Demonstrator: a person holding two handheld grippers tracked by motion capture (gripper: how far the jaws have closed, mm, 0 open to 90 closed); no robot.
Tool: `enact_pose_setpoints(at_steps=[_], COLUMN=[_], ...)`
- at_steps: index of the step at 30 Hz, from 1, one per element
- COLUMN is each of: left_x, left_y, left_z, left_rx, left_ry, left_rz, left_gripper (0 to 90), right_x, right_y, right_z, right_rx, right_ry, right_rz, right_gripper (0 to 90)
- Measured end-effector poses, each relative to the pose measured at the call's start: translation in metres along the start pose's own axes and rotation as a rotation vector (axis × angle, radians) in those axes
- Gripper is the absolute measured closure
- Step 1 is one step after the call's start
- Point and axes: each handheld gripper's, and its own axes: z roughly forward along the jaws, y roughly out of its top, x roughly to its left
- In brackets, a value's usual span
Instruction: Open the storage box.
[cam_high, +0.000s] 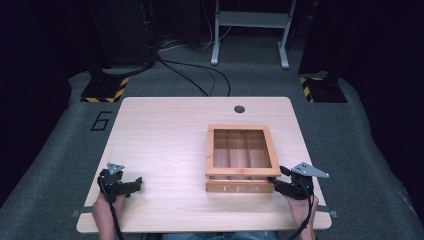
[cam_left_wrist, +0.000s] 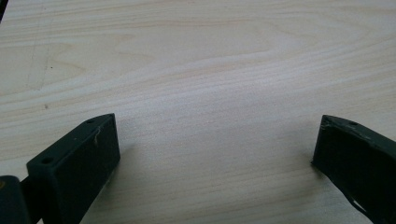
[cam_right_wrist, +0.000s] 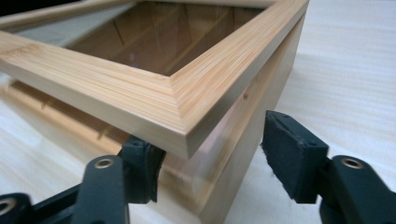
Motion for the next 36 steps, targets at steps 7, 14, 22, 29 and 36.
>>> enact_pose_setpoints(at_steps=[7,14,22,29,36], left_x=[0.000,0.000,0.000,0.000,0.000], left_y=[0.000,0.000,0.000,0.000,0.000], left_z=[0.000,0.000,0.000,0.000,0.000], left_rx=[0.000,-0.001,0.000,-0.001,0.000], left_ry=[0.000,0.000,0.000,0.000,0.000], left_rz=[0.000,-0.001,-0.001,0.000,0.000], left_gripper=[0.5,0.4,0.5,0.5,0.5], right_x=[0.000,0.002,0.004,0.002,-0.005], right_y=[-0.008,-0.012,-0.012,-0.039,-0.063], right_z=[-0.004,-0.008,-0.017,-0.012,-0.003], right_rx=[0.004,0.033,0.044,0.113,0.175], right_ry=[0.021,0.036,0.089,0.040,-0.053], right_rz=[0.029,0.032,0.033,0.005,-0.044], right_gripper=[32.2,27.8,14.7,9.2,6.5])
